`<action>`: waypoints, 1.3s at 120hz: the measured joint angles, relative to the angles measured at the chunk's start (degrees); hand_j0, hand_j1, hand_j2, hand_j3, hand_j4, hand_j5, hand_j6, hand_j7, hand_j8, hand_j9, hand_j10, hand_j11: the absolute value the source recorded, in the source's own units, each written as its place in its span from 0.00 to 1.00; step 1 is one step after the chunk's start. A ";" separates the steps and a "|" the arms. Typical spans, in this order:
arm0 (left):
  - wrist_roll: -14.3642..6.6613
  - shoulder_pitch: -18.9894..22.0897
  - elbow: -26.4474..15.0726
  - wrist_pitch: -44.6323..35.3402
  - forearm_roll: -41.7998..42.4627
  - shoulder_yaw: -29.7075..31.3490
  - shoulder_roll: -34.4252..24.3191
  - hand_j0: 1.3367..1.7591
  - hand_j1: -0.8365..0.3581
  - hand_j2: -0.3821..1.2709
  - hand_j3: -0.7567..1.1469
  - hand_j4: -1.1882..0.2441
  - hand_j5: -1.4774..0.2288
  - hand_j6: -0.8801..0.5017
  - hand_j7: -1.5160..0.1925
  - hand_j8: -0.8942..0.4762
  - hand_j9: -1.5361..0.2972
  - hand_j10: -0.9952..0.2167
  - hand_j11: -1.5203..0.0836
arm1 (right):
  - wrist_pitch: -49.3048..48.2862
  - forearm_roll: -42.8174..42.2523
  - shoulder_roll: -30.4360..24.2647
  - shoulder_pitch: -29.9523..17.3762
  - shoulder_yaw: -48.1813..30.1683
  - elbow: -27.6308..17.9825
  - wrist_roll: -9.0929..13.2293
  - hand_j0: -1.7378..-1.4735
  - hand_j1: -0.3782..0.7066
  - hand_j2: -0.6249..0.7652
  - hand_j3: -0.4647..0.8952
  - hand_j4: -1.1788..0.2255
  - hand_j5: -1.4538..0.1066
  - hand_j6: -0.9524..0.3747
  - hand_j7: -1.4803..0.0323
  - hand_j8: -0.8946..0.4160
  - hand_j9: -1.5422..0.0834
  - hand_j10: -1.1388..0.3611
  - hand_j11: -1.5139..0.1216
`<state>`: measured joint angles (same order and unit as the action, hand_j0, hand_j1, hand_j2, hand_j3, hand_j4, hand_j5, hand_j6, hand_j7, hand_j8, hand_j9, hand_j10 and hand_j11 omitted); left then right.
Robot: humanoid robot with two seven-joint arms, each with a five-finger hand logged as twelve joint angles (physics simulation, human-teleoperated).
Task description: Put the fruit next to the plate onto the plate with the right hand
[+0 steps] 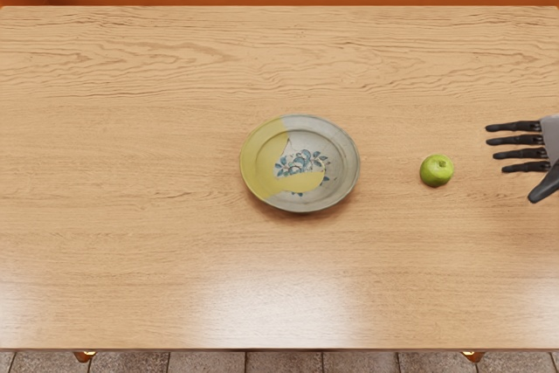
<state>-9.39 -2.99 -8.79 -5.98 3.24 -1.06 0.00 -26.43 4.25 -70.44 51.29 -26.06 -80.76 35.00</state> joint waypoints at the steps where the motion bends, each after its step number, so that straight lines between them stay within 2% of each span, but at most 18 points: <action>1: 0.01 0.00 0.00 0.00 0.00 0.00 0.00 0.76 0.99 0.23 0.40 0.83 0.86 0.63 0.88 0.65 0.83 0.82 0.94 | 0.04 -0.06 0.01 0.03 -0.01 0.03 0.00 0.30 0.03 0.45 0.34 0.84 0.93 0.72 0.98 0.68 0.95 0.76 0.93; 8: 0.01 0.00 0.00 0.00 0.00 -0.01 0.00 0.76 0.99 0.23 0.40 0.82 0.86 0.63 0.88 0.65 0.83 0.82 0.94 | 0.27 -0.76 0.19 0.47 -0.06 0.31 0.00 0.30 0.03 0.45 0.34 0.84 0.93 0.72 0.98 0.68 0.95 0.76 0.93; 16: 0.01 0.00 0.00 0.00 0.00 -0.03 0.00 0.76 0.99 0.23 0.40 0.83 0.86 0.63 0.88 0.65 0.83 0.82 0.94 | 1.40 -3.91 2.86 2.22 -0.03 1.42 0.00 0.30 0.03 0.45 0.34 0.84 0.93 0.72 0.98 0.68 0.95 0.76 0.93; 22: 0.00 0.00 0.00 0.00 0.00 -0.07 0.00 0.76 0.99 0.23 0.40 0.83 0.86 0.63 0.88 0.65 0.83 0.82 0.94 | 2.20 -9.96 4.75 3.23 -0.42 1.97 0.00 0.30 0.03 0.45 0.34 0.84 0.93 0.72 0.98 0.68 0.95 0.76 0.93; 26: 0.00 0.00 0.00 0.00 0.00 -0.14 0.00 0.76 0.99 0.23 0.40 0.82 0.86 0.63 0.88 0.65 0.83 0.82 0.94 | 2.54 -15.49 5.52 3.64 -0.75 1.35 -1.32 0.30 0.03 0.45 0.34 0.84 0.93 0.72 0.98 0.68 0.95 0.76 0.93; 39: 0.00 -0.24 0.07 0.01 0.01 -0.24 0.00 0.76 0.99 0.23 0.40 0.82 0.86 0.63 0.88 0.65 0.83 0.82 0.94 | 3.24 -33.01 4.99 2.59 -0.87 -2.83 -16.26 0.30 0.03 0.45 0.34 0.84 0.93 0.72 0.98 0.68 0.95 0.76 0.93; 48: 0.00 -0.01 0.13 0.01 0.00 -0.19 0.00 0.76 0.99 0.23 0.40 0.82 0.86 0.63 0.88 0.65 0.83 0.82 0.94 | 3.41 -40.40 6.41 0.69 -0.65 -4.10 -24.46 0.30 0.03 0.45 0.34 0.84 0.93 0.71 0.98 0.68 0.95 0.76 0.93; 54: 0.00 0.00 0.15 0.01 0.00 -0.16 0.00 0.76 0.99 0.23 0.40 0.83 0.86 0.63 0.88 0.65 0.83 0.82 0.94 | 3.64 -45.02 8.93 -0.75 -0.41 -4.03 -31.25 0.30 0.03 0.45 0.34 0.84 0.93 0.71 0.98 0.68 0.95 0.76 0.93; 56: 0.00 0.00 0.15 0.01 0.00 -0.16 0.00 0.76 0.99 0.23 0.40 0.83 0.86 0.63 0.88 0.65 0.83 0.82 0.94 | 4.13 -46.58 9.78 -1.24 -0.31 -3.94 -32.88 0.30 0.03 0.45 0.34 0.84 0.93 0.71 0.98 0.68 0.95 0.76 0.93; 58: -0.01 0.00 0.16 0.01 0.00 -0.16 0.00 0.76 0.99 0.23 0.40 0.83 0.86 0.63 0.88 0.65 0.83 0.82 0.94 | 5.22 -48.18 10.50 -1.81 -0.13 -3.88 -33.54 0.30 0.03 0.45 0.34 0.84 0.93 0.71 0.98 0.68 0.95 0.76 0.93; 70: -0.01 0.00 0.18 0.01 0.00 -0.16 0.00 0.76 0.99 0.23 0.40 0.83 0.86 0.63 0.88 0.65 0.83 0.82 0.94 | 12.90 -55.76 12.66 -5.03 1.55 -4.22 -28.44 0.30 0.03 0.45 0.34 0.84 0.93 0.71 0.98 0.68 0.95 0.76 0.93; 84: 0.00 0.00 0.21 0.01 0.00 -0.14 0.00 0.76 0.99 0.23 0.40 0.83 0.86 0.63 0.88 0.65 0.83 0.82 0.94 | 19.19 -58.94 13.42 -8.19 2.37 -4.76 -25.87 0.30 0.03 0.45 0.34 0.84 0.93 0.71 0.98 0.68 0.95 0.76 0.93; 114: 0.00 0.00 0.21 0.00 0.00 -0.13 0.00 0.76 0.99 0.23 0.40 0.83 0.86 0.63 0.88 0.65 0.83 0.82 0.94 | 24.14 -59.60 13.69 -12.85 2.34 -5.30 -24.75 0.30 0.03 0.45 0.34 0.83 0.93 0.71 0.98 0.68 0.95 0.76 0.93; 136: 0.00 0.00 0.19 0.01 0.00 -0.14 0.00 0.76 0.99 0.23 0.40 0.83 0.86 0.63 0.88 0.65 0.83 0.82 0.94 | 29.43 -57.36 15.36 -12.64 2.21 -5.00 -24.63 0.30 0.03 0.45 0.34 0.83 0.93 0.71 0.98 0.68 0.95 0.76 0.93; 156: -0.01 0.00 0.22 0.00 0.00 -0.13 0.00 0.76 0.99 0.23 0.40 0.82 0.86 0.63 0.88 0.65 0.83 0.82 0.94 | 36.35 -56.58 19.39 -12.64 2.75 -4.80 -24.62 0.30 0.03 0.45 0.34 0.83 0.93 0.71 0.97 0.67 0.94 0.75 0.92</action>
<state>-9.40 -2.99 -8.57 -5.97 3.24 -1.19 0.00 9.92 -52.33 -51.05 38.66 -23.32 -85.56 10.38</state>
